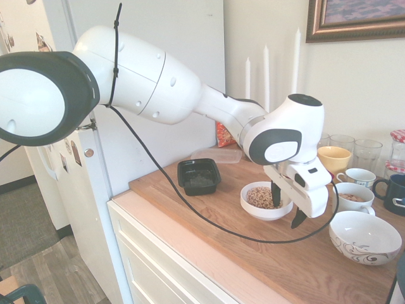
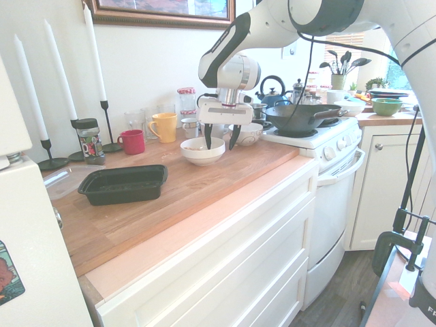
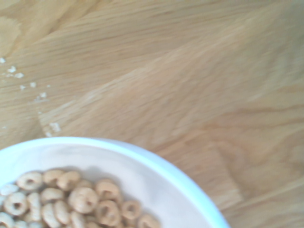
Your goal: Put the cereal into the box
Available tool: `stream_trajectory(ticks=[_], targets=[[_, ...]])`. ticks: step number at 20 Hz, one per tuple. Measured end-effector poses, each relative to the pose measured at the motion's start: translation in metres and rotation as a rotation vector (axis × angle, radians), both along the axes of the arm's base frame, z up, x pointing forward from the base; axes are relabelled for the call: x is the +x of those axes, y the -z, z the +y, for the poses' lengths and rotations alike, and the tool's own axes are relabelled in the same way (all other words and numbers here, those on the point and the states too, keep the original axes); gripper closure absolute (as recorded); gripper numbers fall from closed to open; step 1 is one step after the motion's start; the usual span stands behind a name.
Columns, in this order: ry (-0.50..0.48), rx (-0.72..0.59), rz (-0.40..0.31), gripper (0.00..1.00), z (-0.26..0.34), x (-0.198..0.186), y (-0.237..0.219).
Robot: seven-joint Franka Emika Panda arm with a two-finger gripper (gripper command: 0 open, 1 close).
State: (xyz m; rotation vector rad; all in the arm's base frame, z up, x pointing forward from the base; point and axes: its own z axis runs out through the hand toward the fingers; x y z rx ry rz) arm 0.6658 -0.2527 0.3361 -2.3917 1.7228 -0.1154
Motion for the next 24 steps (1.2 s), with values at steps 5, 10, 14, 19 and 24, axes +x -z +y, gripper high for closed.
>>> stream_trajectory(ticks=[5, 10, 14, 19, 24], targets=[[-0.004, 0.025, 0.001, 0.00, 0.008, 0.007, 0.010], [-0.004, 0.031, 0.001, 0.00, 0.010, 0.008, 0.013], [0.004, 0.045, -0.012, 1.00, 0.011, 0.009, 0.013], [0.004, 0.083, -0.028, 1.00, 0.017, 0.011, 0.014], [-0.001, 0.091, -0.030, 1.00, 0.019, 0.012, 0.017]])
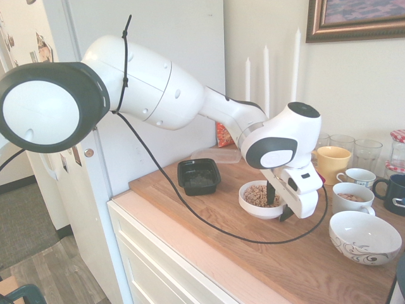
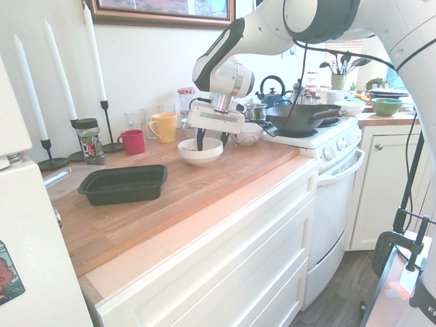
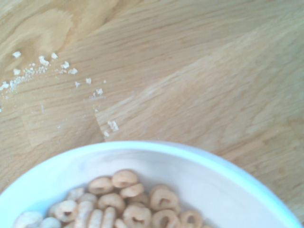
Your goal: Put the cereal into the box
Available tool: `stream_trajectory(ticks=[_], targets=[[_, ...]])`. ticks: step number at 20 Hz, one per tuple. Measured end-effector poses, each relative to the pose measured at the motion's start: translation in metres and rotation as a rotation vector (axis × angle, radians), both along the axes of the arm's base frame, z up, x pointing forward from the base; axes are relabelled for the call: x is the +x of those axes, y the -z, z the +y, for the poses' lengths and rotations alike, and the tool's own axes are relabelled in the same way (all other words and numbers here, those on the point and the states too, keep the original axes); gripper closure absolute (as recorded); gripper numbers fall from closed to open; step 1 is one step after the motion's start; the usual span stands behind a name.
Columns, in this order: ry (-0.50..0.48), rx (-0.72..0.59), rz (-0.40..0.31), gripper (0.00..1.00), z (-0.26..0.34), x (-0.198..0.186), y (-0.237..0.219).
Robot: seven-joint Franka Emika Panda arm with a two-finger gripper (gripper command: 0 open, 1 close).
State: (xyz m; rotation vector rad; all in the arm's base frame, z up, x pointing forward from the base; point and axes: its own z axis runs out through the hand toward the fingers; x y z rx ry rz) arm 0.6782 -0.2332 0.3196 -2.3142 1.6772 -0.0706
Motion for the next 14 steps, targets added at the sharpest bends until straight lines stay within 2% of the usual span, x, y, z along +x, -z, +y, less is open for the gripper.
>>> stream_trajectory(ticks=[14], targets=[[0.017, 0.016, -0.006, 1.00, -0.0037, -0.0017, 0.0018]])
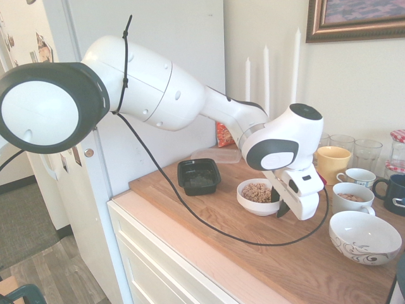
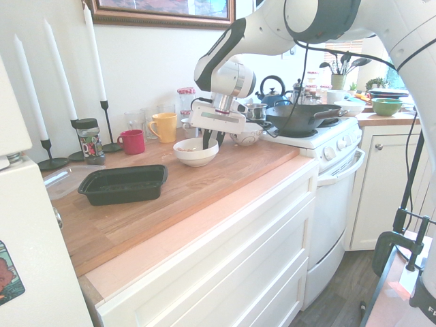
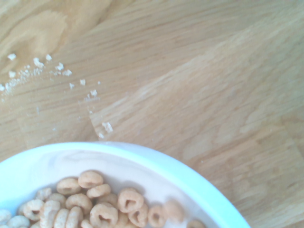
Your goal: Put the cereal into the box
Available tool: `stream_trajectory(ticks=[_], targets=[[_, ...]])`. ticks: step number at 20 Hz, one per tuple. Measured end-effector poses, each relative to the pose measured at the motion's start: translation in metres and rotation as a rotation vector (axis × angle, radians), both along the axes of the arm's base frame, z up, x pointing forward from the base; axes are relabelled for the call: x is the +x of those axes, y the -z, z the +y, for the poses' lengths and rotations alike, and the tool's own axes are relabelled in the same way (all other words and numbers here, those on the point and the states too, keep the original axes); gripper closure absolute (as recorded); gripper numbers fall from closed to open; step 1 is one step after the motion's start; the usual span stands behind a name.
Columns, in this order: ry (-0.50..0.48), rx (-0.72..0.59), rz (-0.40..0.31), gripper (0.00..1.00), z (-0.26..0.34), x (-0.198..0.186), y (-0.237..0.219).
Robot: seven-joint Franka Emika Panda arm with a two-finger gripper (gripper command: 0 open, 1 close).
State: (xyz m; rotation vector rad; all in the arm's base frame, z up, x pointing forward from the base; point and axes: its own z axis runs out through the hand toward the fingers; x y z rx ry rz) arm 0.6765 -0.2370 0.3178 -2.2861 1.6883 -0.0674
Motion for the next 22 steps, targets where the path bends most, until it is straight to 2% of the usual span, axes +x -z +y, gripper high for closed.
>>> stream_trajectory(ticks=[22], targets=[[-0.066, -0.070, -0.042, 1.00, 0.011, 0.016, -0.033]])
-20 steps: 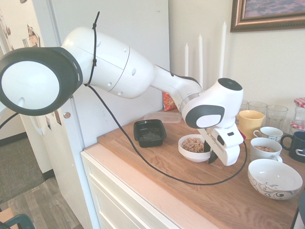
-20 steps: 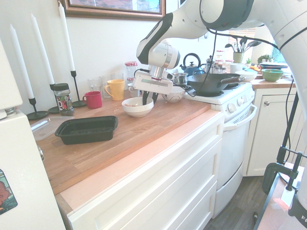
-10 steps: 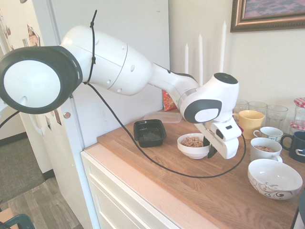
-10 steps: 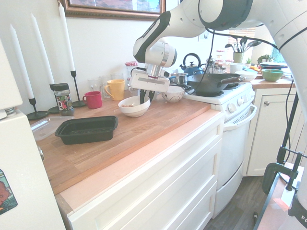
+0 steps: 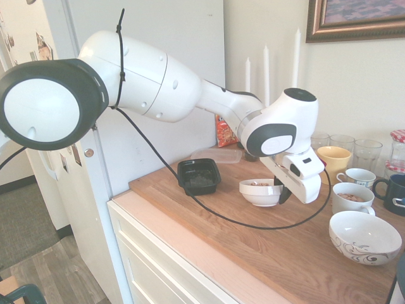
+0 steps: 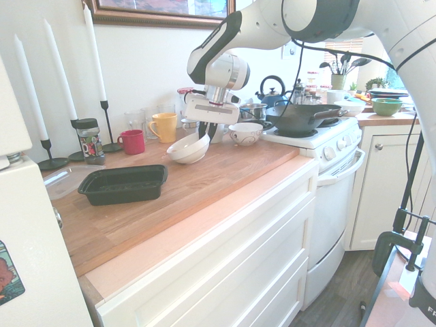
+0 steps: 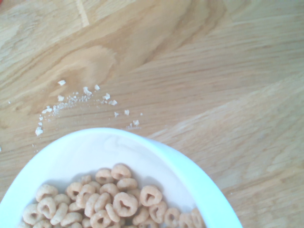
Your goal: Put the cereal into the box
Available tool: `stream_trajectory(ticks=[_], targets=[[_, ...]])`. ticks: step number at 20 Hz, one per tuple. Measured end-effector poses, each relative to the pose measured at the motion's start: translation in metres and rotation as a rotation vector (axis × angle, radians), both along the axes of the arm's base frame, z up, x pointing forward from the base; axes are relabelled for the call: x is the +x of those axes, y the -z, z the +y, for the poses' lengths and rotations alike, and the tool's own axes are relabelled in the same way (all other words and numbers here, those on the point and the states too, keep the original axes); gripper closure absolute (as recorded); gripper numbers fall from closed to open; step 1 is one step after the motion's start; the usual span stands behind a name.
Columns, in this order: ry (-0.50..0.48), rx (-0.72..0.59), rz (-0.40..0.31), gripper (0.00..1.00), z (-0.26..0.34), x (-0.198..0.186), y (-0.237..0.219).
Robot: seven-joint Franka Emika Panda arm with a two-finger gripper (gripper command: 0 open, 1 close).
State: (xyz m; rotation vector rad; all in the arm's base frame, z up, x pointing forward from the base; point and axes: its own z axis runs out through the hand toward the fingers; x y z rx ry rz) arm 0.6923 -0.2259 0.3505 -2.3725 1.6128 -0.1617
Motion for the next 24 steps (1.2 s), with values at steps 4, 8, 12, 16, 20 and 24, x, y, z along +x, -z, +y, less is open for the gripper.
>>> stream_trajectory(ticks=[4, 8, 12, 16, 20, 24], targets=[[-0.007, -0.011, -0.007, 1.00, -0.001, 0.002, -0.007], [-0.023, -0.033, -0.023, 1.00, -0.002, 0.009, -0.028], [-0.044, -0.070, -0.039, 1.00, 0.000, 0.014, -0.052], [-0.059, -0.097, -0.059, 1.00, 0.009, 0.018, -0.078], [-0.088, -0.132, -0.070, 1.00, 0.030, 0.022, -0.098], [-0.118, -0.165, -0.080, 1.00, 0.062, 0.025, -0.119]])
